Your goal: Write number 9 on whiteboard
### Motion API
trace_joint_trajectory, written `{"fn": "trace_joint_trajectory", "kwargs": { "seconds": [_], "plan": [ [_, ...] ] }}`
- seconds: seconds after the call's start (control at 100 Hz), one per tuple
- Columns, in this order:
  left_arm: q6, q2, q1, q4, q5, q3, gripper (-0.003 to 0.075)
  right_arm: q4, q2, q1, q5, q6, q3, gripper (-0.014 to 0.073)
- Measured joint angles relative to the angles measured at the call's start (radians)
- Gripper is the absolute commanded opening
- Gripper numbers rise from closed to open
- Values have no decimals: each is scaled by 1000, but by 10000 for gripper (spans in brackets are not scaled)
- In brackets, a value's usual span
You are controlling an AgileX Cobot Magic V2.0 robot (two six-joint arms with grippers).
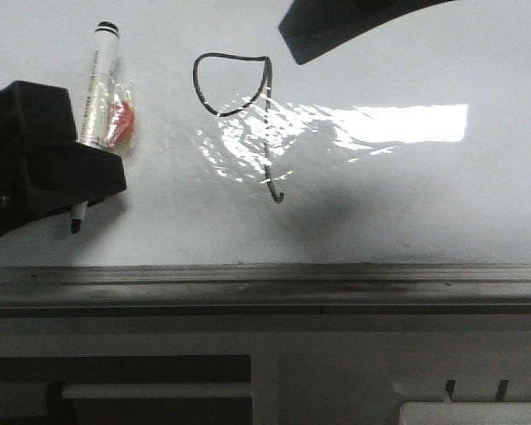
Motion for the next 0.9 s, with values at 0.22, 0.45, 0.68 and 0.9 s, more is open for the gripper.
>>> {"fn": "trace_joint_trajectory", "kwargs": {
  "seconds": [0.22,0.45,0.68,0.9],
  "plan": [
    [-35,13,0,10,-11,-3,-20,0,0,0,2,-2,0,432],
    [-59,13,0,12,-11,-5,-20,0,0,0,3,-2,0,432],
    [-85,13,0,12,-11,-5,-20,0,0,0,3,-2,0,432],
    [-86,13,0,12,-11,-5,-20,0,0,0,3,-2,0,432]
  ]
}}
